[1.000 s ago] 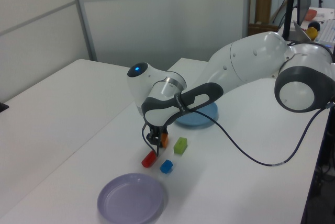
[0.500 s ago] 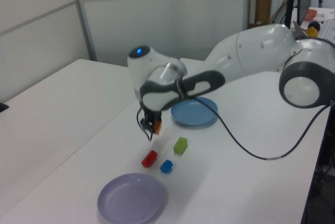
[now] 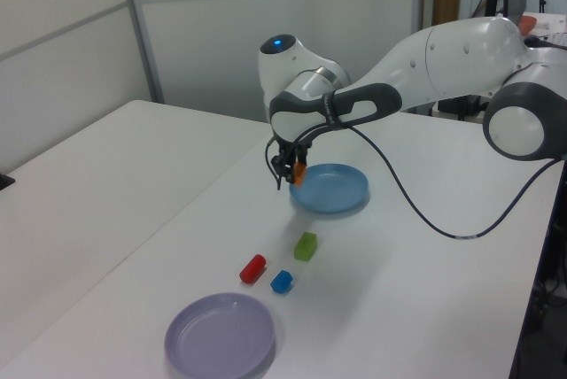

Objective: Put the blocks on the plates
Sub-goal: 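Carry the orange block onto the light blue plate and release, then move to the green block, lower and grasp it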

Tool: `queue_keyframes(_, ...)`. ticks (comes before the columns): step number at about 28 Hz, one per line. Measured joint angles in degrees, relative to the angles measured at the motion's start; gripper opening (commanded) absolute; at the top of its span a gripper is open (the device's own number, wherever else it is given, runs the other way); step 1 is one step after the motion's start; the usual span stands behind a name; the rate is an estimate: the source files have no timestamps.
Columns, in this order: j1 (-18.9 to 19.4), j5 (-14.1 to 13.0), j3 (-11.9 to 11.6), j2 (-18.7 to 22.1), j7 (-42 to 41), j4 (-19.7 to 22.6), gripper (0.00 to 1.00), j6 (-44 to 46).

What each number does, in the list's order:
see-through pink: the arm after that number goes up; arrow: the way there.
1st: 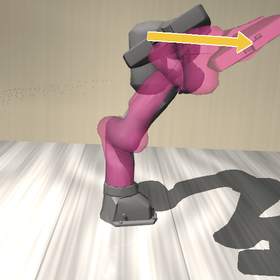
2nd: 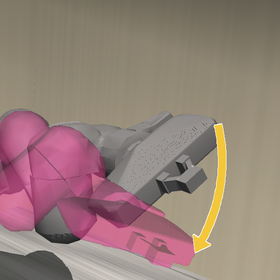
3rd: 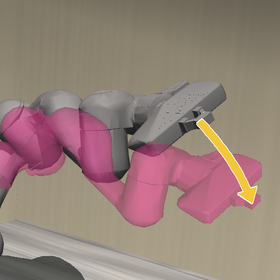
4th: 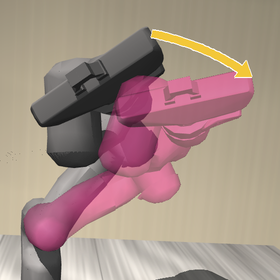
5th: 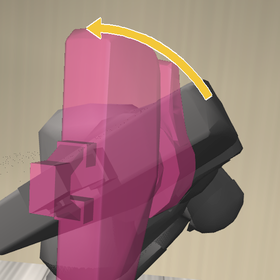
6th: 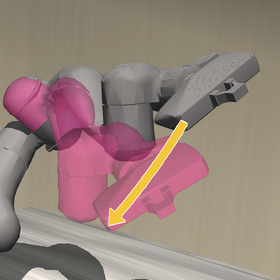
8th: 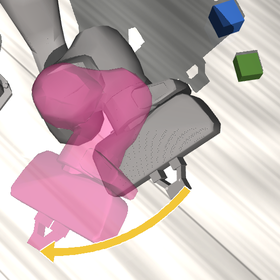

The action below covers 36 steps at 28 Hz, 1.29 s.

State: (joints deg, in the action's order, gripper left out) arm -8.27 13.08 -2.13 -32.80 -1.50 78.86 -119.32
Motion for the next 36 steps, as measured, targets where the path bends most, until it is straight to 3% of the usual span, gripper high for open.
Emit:
queue_keyframes(6,-1.8,0.1,0.0,-3.0,-0.6,0.9,0.02,-6.4)
queue_keyframes(14,-2.0,1.5,0.0,-6.3,-0.6,1.0,0.33,-10.5)
queue_keyframes(15,-2.0,1.6,0.0,-6.3,-0.6,1.0,0.40,-10.5)
queue_keyframes(16,-2.0,1.7,0.0,-6.3,-0.6,0.9,0.74,-10.5)
queue_keyframes(17,-2.0,1.8,0.0,-6.3,-0.6,0.8,0.88,-10.5)
queue_keyframes(19,-2.0,1.8,0.0,-6.2,-0.6,0.6,1.00,-10.5)
queue_keyframes(31,-2.0,1.3,0.0,-2.5,-0.6,-0.7,1.00,-10.1)
queue_keyframes(36,-1.0,1.3,0.9,-0.4,-0.6,-0.7,1.00,-4.2)
